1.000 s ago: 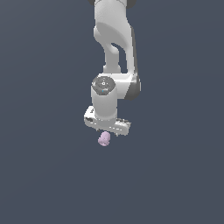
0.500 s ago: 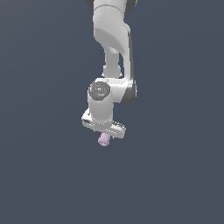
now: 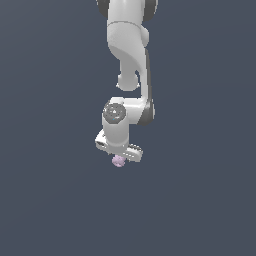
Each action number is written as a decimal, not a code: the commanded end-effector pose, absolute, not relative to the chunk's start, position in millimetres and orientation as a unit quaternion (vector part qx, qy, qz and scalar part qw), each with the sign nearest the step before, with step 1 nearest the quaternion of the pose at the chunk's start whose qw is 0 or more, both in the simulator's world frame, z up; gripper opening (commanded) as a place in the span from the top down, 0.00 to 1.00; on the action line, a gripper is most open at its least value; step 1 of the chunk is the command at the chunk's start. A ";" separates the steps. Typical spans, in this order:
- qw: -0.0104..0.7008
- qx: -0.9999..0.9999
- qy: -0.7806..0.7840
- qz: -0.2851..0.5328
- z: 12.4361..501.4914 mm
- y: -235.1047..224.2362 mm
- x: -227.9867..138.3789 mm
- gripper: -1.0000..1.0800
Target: Pick up the object and move it to a goal position.
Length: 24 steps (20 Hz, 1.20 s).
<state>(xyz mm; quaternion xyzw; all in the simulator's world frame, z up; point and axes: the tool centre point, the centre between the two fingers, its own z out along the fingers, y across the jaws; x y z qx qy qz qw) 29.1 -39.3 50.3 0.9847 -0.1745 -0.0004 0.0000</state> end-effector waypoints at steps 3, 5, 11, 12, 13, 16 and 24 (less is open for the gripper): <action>0.000 0.985 -0.175 0.000 37.9 -39.7 29.9 0.04; 0.000 0.985 -0.175 0.000 37.5 -39.7 30.4 0.04; 0.000 0.985 -0.175 0.000 37.5 -39.7 30.4 1.00; 0.000 0.985 -0.175 0.000 37.5 -39.7 30.4 1.00; 0.000 0.985 -0.175 0.000 37.5 -39.7 30.4 1.00; 0.000 0.985 -0.175 0.000 37.8 -39.7 30.4 1.00; 0.000 0.985 -0.175 0.000 41.8 -13.5 22.6 1.00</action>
